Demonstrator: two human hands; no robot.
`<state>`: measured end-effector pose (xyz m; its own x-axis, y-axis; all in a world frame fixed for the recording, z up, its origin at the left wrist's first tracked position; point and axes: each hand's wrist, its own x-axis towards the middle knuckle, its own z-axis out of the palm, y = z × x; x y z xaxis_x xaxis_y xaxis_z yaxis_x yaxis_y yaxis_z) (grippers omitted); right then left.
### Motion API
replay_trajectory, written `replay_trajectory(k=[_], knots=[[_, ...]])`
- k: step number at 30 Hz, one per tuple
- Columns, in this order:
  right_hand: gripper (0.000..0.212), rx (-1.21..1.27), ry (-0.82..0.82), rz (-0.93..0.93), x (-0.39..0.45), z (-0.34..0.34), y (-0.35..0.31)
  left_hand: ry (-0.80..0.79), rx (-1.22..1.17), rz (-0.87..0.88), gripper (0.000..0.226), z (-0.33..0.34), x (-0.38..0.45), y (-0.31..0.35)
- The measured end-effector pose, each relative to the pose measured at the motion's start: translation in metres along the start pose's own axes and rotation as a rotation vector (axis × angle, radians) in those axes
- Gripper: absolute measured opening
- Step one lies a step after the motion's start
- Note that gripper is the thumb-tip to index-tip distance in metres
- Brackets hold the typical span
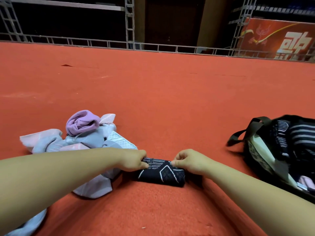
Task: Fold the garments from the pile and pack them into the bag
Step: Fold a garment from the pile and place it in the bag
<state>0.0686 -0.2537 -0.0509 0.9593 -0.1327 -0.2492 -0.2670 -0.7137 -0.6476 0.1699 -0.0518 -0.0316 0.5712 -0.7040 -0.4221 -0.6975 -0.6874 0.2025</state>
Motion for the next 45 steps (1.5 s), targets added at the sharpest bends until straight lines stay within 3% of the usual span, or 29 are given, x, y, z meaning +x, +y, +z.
replay_trajectory(k=[3, 7, 9, 13, 16, 18, 21, 26, 40, 43, 45], knots=[[0.031, -0.15, -0.04, -0.046, -0.005, -0.001, 0.0, -0.072, -0.007, -0.029, 0.039, -0.007, 0.005, 0.001], [0.024, -0.032, -0.271, -0.044, -0.015, -0.011, 0.005, -0.188, -0.044, 0.009, 0.023, -0.018, 0.003, 0.003], [0.019, 0.059, -0.276, -0.072, -0.017, -0.01, 0.009, -0.167, -0.074, 0.065, 0.023, -0.018, -0.001, 0.002], [0.017, 0.465, -0.142, -0.107, -0.031, -0.009, 0.024, -0.117, -0.388, 0.167, 0.031, -0.017, -0.008, 0.008], [0.01, 0.685, 0.056, -0.136, -0.046, -0.011, 0.029, -0.06, -0.677, 0.198, 0.029, -0.022, -0.011, 0.019], [0.01, 0.658, 0.276, -0.149, -0.056, -0.015, 0.028, 0.049, -0.791, 0.183, 0.017, -0.028, -0.009, 0.032], [0.029, 0.608, 0.627, -0.089, -0.081, -0.037, 0.028, 0.164, -0.954, 0.186, 0.007, -0.037, -0.001, 0.07], [0.051, 0.491, 0.913, -0.052, -0.146, -0.088, 0.045, 0.257, -1.064, 0.242, 0.009, -0.038, 0.021, 0.153], [0.043, 0.619, 1.226, 0.054, -0.242, -0.21, 0.146, 0.276, -1.167, 0.448, 0.02, -0.058, 0.049, 0.354], [0.03, 0.472, 1.123, 0.172, -0.244, -0.216, 0.169, 0.181, -1.104, 0.381, 0.025, -0.048, 0.063, 0.369], [0.015, 0.196, 0.976, 0.281, -0.244, -0.214, 0.178, 0.087, -1.045, 0.303, 0.025, -0.039, 0.069, 0.368]])
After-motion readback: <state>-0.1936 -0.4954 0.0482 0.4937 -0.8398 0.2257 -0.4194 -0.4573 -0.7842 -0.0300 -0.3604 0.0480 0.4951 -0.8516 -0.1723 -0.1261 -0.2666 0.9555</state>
